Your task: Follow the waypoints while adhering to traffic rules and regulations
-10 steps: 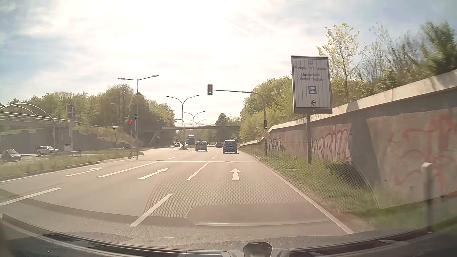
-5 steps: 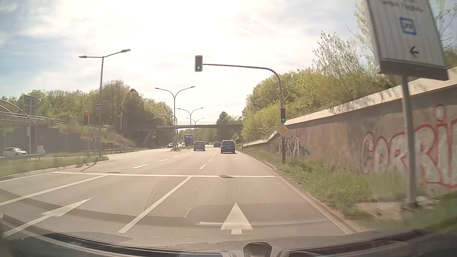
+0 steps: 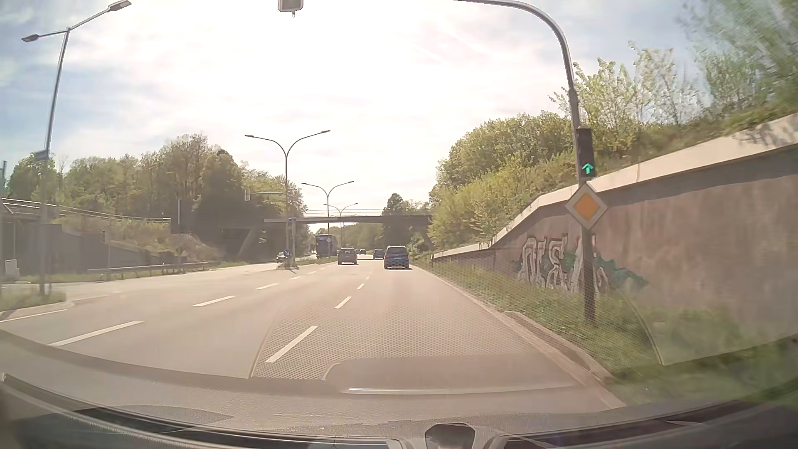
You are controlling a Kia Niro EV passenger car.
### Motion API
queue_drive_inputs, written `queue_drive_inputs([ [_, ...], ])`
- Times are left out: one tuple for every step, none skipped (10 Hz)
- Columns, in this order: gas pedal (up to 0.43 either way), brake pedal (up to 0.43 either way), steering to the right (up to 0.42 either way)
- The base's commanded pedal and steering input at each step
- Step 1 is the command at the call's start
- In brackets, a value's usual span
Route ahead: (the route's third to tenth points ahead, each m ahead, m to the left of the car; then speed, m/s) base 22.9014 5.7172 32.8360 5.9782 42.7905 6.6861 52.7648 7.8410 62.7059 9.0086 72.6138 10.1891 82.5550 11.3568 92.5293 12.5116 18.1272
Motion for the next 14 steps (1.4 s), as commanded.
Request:
queue_drive_inputs([
  [0.098,0.000,-0.012],
  [0.098,0.000,-0.012],
  [0.098,0.000,-0.012],
  [0.098,0.000,-0.012],
  [0.098,0.000,-0.012],
  [0.098,0.000,-0.012],
  [0.098,0.000,-0.012],
  [0.098,0.000,-0.012],
  [0.098,0.000,-0.012],
  [0.098,0.000,-0.012],
  [0.098,0.000,-0.012],
  [0.098,0.000,-0.012],
  [0.098,0.000,-0.012],
  [0.098,0.000,-0.012],
])
